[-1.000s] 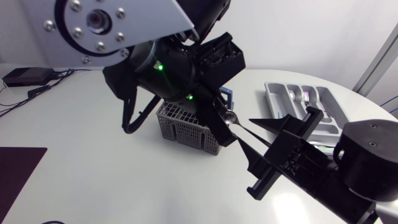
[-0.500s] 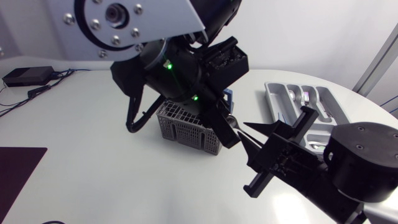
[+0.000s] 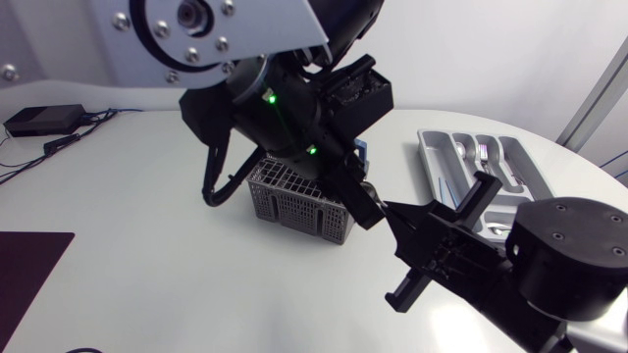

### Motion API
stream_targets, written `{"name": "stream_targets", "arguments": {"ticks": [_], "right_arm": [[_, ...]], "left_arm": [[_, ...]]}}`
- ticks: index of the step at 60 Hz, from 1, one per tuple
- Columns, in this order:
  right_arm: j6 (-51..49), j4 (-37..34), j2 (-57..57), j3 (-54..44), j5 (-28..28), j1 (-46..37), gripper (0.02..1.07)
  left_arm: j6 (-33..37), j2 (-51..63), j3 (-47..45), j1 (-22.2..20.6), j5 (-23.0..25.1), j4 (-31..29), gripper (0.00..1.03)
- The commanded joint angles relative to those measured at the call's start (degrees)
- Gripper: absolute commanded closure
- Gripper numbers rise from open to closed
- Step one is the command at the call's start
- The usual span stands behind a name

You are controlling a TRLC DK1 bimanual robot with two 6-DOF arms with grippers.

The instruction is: Unload the cutlery basket into the drawer organizer.

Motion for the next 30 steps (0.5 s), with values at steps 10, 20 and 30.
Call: {"name": "stream_targets", "arguments": {"ticks": [10,20,30], "right_arm": [[-0.99,-1.38,-0.99,-1.79,-0.15,0.42,1.01],[-0.55,-4.37,-3.37,-1.7,-1.99,-0.29,1.01],[0.16,-8.06,-6.53,-2.23,-5.16,-3.19,1.01]], "left_arm": [[-2.21,0.96,3.43,0.5,1.9,-0.07,0.94],[-1.86,-0.53,4.4,1.03,1.9,0.37,0.44],[-1.95,-2.64,4.75,3.32,1.81,1.78,0.18]]}}
